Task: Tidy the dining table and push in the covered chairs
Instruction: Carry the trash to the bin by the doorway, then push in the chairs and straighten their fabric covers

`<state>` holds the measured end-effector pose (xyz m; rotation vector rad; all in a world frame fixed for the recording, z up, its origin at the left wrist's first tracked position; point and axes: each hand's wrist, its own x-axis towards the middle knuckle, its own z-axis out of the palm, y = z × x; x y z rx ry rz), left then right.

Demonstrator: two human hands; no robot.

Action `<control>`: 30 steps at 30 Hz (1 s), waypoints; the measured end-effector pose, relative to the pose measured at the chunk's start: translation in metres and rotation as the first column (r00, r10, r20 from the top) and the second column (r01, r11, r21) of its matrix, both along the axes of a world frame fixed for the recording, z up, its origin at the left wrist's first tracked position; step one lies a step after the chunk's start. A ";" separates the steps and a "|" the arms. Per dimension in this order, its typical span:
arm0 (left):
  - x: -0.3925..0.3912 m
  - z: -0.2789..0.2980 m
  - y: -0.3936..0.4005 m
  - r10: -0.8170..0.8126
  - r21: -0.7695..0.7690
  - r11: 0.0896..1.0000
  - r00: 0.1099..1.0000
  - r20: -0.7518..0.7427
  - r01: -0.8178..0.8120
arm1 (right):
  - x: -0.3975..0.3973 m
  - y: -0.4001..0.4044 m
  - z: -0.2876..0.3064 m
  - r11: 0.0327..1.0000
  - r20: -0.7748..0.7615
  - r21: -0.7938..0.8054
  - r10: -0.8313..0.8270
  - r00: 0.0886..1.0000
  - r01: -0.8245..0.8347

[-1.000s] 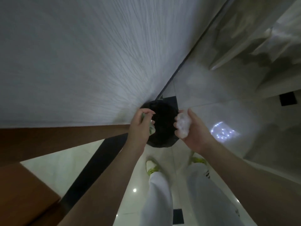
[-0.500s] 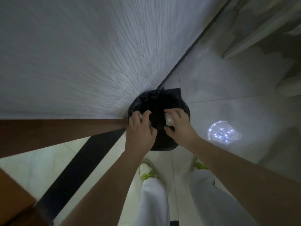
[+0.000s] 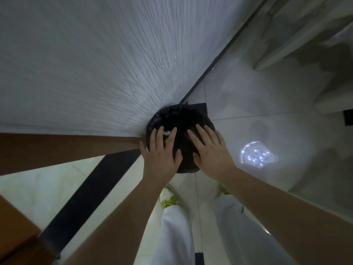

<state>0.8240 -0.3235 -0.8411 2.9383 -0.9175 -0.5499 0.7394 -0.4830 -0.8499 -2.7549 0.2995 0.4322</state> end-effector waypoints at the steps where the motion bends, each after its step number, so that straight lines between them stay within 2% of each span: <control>1: -0.002 0.004 0.001 -0.011 0.004 1.000 1.000 -0.002 0.011 | -0.002 0.000 0.005 1.000 -0.007 -0.008 0.007 1.000 -0.007; 7: -0.013 0.050 0.007 -0.021 0.032 0.999 0.996 0.084 0.019 | -0.010 0.003 0.055 0.999 -0.011 -0.053 -0.013 1.000 0.013; 13: -0.025 0.125 0.016 -0.057 0.024 0.998 0.989 0.135 0.055 | -0.018 0.002 0.138 0.996 0.036 -0.088 0.011 0.999 -0.007; 22: -0.060 0.280 0.013 0.007 -0.016 1.000 0.993 0.117 -0.006 | -0.025 -0.013 0.302 0.988 0.053 -0.137 0.080 0.995 -0.072; 26: -0.062 0.346 0.014 -0.049 0.005 0.999 0.995 0.084 0.049 | -0.029 -0.023 0.375 0.971 0.043 -0.180 0.167 0.985 -0.157; 30: -0.061 0.410 0.010 -0.021 -0.074 0.997 0.998 0.063 0.026 | -0.037 -0.033 0.441 0.972 0.038 -0.219 0.101 0.994 -0.090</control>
